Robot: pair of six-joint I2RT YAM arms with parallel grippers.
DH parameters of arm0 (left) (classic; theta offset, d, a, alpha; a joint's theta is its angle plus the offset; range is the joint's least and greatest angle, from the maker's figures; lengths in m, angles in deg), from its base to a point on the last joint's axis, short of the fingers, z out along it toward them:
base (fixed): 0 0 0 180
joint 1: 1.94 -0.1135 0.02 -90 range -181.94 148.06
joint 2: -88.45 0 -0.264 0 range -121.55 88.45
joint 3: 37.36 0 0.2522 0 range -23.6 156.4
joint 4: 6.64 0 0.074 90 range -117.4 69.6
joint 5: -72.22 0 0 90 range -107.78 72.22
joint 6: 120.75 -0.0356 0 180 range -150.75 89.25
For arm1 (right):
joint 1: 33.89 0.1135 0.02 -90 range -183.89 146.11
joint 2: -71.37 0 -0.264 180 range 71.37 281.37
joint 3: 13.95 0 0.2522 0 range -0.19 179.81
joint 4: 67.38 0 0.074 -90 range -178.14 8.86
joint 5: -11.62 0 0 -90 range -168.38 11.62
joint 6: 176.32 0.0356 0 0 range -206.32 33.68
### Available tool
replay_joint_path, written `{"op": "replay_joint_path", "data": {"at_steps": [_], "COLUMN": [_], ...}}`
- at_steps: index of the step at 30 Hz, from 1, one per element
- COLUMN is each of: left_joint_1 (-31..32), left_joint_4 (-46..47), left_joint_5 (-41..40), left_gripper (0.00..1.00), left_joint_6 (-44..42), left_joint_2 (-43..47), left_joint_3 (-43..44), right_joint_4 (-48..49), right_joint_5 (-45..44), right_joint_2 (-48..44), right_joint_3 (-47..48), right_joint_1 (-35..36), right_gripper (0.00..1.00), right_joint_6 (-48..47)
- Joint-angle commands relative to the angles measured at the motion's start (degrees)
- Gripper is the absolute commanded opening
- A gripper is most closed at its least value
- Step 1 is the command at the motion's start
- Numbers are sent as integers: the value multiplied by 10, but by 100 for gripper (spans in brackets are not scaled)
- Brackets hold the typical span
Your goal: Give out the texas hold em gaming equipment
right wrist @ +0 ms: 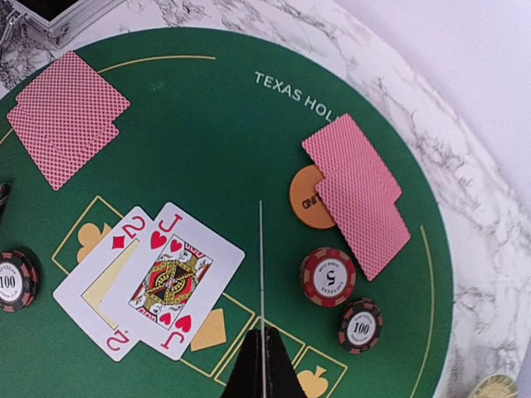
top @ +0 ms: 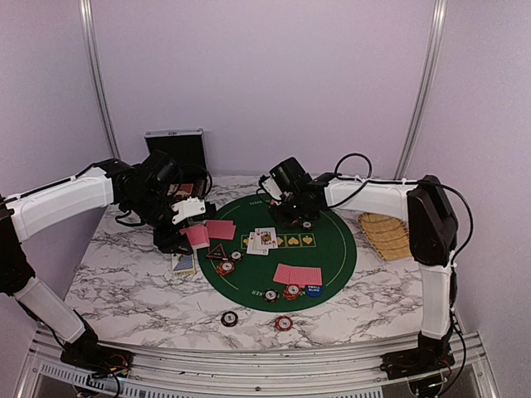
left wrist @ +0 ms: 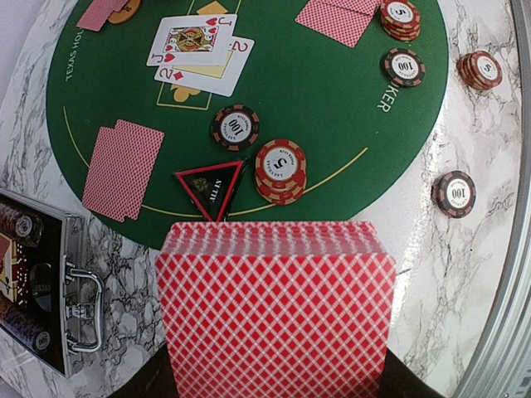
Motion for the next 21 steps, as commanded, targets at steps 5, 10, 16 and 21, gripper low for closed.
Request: {"op": "replay_joint_path", "data": {"at_steps": [5, 10, 16, 21], "left_joint_1": [-1, -1, -1, -1], "left_joint_4": [3, 4, 3, 3], "left_joint_5": [3, 4, 6, 3], "left_gripper": [0, 0, 0, 0], "left_joint_6": [0, -2, 0, 1], "left_joint_2": [18, 21, 18, 19], "left_joint_3": [-7, -7, -3, -4], "right_joint_4": [143, 193, 250, 239], "right_joint_5": [-155, -233, -279, -268], "right_joint_2": [13, 38, 69, 80], "right_joint_3": [-38, -59, -73, -66], "right_joint_1": [49, 74, 90, 91], "right_gripper": [0, 0, 0, 0], "right_joint_6": [-180, -270, -355, -351]}}
